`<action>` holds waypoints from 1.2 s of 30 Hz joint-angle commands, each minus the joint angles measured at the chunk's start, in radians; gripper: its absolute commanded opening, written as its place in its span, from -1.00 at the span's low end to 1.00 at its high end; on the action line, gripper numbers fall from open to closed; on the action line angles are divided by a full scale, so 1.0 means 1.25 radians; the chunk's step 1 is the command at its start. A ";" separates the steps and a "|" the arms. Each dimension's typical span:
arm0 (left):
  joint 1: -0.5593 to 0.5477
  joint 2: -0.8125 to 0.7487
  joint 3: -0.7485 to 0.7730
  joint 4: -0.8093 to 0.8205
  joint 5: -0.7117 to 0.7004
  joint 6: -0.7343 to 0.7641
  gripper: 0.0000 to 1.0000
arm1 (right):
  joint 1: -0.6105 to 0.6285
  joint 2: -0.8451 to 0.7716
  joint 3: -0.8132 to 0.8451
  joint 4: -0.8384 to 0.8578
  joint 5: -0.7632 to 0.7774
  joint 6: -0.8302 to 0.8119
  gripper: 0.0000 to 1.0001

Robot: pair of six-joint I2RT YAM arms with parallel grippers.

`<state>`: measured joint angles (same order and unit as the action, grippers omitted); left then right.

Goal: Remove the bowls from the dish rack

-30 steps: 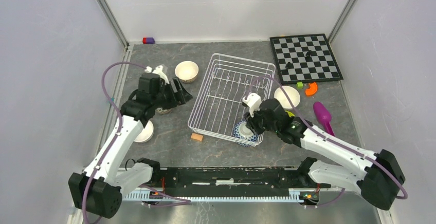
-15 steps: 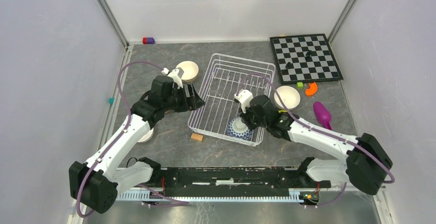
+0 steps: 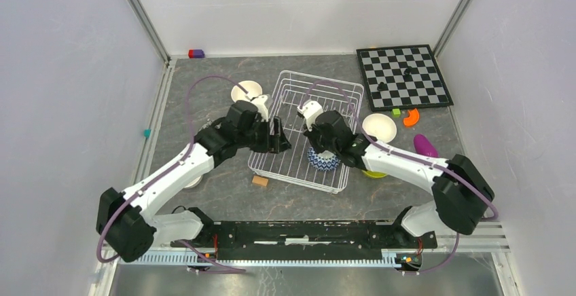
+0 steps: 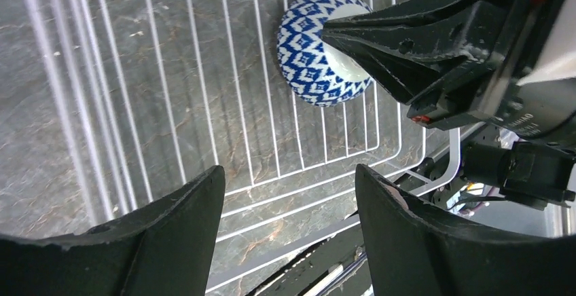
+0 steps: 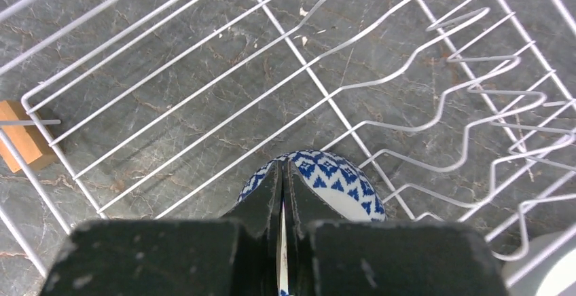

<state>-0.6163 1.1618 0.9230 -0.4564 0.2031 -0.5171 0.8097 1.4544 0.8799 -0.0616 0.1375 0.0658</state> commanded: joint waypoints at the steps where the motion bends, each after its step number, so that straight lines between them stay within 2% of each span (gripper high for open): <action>1: -0.069 0.056 0.068 0.030 -0.080 0.028 0.51 | -0.002 -0.111 -0.041 0.059 0.058 0.010 -0.91; 5: -0.123 0.126 0.112 0.041 -0.125 0.026 0.51 | -0.014 -0.227 -0.114 0.064 0.107 0.014 -0.81; 9: -0.150 0.194 0.151 0.065 -0.148 0.007 0.58 | -0.038 -0.297 -0.154 0.016 0.110 0.015 -0.56; 10: -0.150 0.206 0.151 0.079 -0.146 -0.003 0.59 | -0.045 -0.302 -0.162 0.009 0.115 0.021 -0.42; 11: -0.151 0.216 0.151 0.097 -0.141 -0.013 0.59 | -0.057 -0.303 -0.173 0.005 0.121 0.032 -0.18; 13: -0.150 0.235 0.150 0.129 -0.126 -0.035 0.59 | -0.098 -0.289 -0.195 0.004 0.077 0.054 -0.02; 17: -0.151 0.275 0.156 0.166 -0.100 -0.063 0.59 | -0.152 -0.255 -0.215 0.020 -0.056 0.077 0.04; 21: -0.155 0.317 0.170 0.176 -0.100 -0.063 0.64 | -0.155 -0.261 -0.220 0.044 -0.065 0.088 0.05; 29: -0.165 0.406 0.199 0.189 -0.108 -0.077 0.60 | -0.154 -0.364 -0.250 0.099 -0.052 0.077 0.07; 31: -0.165 0.421 0.202 0.198 -0.111 -0.078 0.58 | -0.155 -0.388 -0.259 0.104 -0.048 0.077 0.12; 36: -0.165 0.456 0.207 0.225 -0.110 -0.103 0.46 | -0.155 -0.469 -0.320 0.175 -0.047 0.077 0.40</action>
<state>-0.8177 1.7042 1.1370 -0.2466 0.0616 -0.5903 0.6193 0.9356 0.5316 0.0528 0.0711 0.1585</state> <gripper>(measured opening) 0.755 0.658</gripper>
